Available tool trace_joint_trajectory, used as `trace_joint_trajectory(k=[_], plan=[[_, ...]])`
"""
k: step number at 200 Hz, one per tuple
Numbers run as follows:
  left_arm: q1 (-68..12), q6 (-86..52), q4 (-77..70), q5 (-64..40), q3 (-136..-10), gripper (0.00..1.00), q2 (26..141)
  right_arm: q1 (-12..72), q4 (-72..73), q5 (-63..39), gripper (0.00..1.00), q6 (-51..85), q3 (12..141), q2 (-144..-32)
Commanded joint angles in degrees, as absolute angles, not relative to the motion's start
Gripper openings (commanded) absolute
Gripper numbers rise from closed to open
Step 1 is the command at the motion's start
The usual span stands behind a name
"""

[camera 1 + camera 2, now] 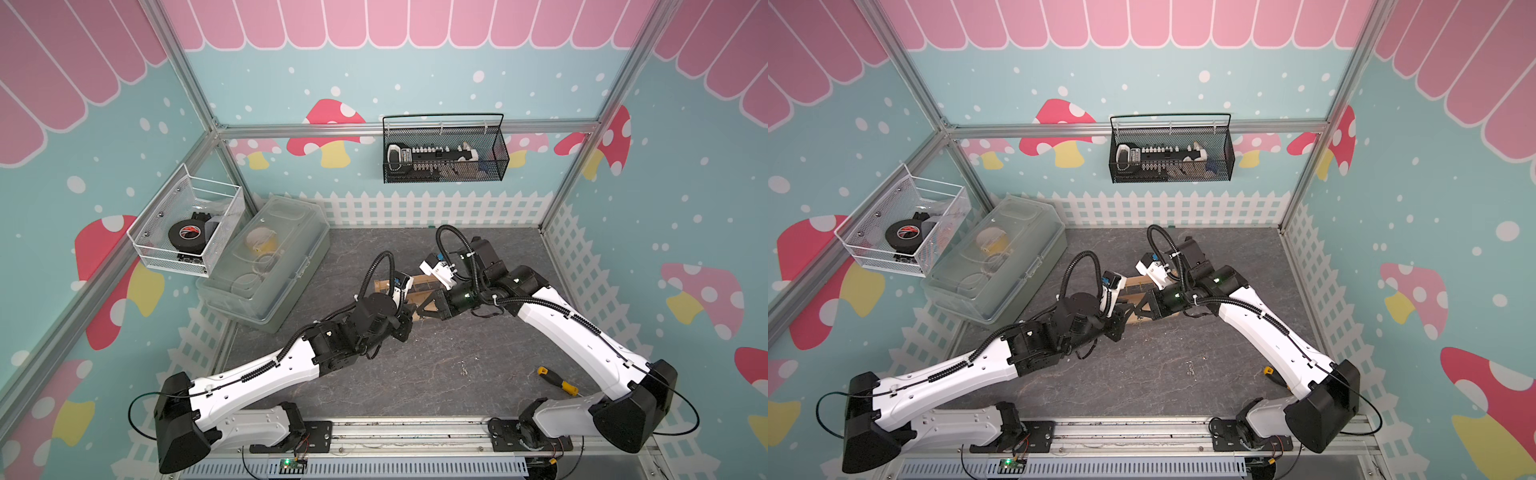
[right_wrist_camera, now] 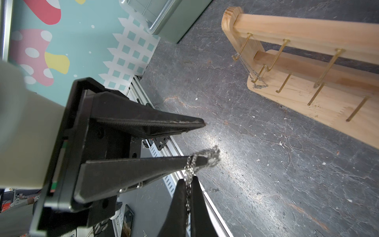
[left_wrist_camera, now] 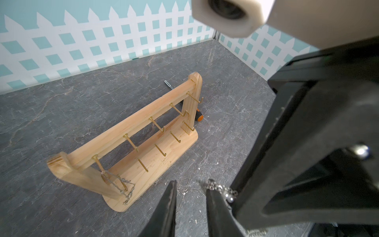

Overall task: Hang the necklace on the jewelry display stand
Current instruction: Pick up the necklace from the center of the board.

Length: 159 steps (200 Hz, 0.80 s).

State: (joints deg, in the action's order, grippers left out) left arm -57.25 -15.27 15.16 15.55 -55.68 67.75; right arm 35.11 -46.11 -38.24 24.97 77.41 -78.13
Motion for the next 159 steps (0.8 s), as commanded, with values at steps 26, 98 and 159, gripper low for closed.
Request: trace_joint_trajectory(k=[26,98,159], plan=[[-57.57,-13.97,14.58,14.73,-54.23,0.23,66.47,34.73,-45.37,-37.08,0.05,25.43,77.43,-76.4],[-57.57,-13.97,13.97,14.3,-54.16,0.23,66.67,34.76,-44.69,-38.44,0.05,25.75,77.52,-76.68],[-57.51,-13.72,12.95,15.99,-53.61,0.24,65.48,34.72,-44.87,-38.77,0.05,25.77,77.41,-76.88]])
